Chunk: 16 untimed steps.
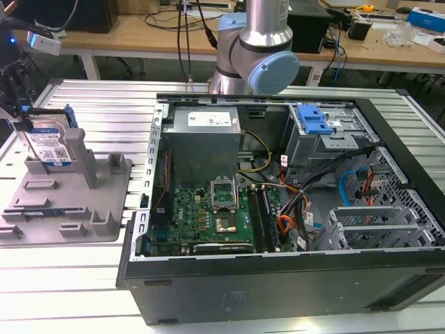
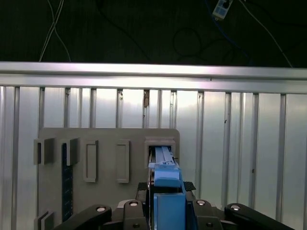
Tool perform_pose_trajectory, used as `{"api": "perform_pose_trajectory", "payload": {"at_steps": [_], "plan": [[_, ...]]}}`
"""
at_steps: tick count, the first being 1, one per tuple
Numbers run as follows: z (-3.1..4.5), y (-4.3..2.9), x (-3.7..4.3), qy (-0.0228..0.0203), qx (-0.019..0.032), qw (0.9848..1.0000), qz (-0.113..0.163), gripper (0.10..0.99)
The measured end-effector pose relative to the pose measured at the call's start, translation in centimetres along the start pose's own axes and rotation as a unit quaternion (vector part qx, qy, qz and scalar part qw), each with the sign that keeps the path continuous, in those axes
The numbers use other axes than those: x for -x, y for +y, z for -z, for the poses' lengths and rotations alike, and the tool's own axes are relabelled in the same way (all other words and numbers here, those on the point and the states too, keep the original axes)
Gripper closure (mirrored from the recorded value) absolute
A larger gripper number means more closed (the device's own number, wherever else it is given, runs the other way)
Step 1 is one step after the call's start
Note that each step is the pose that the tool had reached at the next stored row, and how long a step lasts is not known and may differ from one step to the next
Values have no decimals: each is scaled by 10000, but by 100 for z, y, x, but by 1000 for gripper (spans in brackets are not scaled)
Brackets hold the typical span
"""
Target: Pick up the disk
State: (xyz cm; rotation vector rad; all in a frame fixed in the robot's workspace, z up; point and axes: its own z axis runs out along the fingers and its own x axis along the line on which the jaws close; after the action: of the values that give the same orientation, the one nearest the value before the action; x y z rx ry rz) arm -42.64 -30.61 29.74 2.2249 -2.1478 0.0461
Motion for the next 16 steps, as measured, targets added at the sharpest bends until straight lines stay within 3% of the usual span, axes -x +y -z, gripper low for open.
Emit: {"api": "perform_pose_trajectory", "payload": {"at_steps": [12, 16], "plan": [[1, -1, 0, -1, -2, 10000, -11, 718], [129, 2, -7, 0, 0, 10000, -11, 718]]}}
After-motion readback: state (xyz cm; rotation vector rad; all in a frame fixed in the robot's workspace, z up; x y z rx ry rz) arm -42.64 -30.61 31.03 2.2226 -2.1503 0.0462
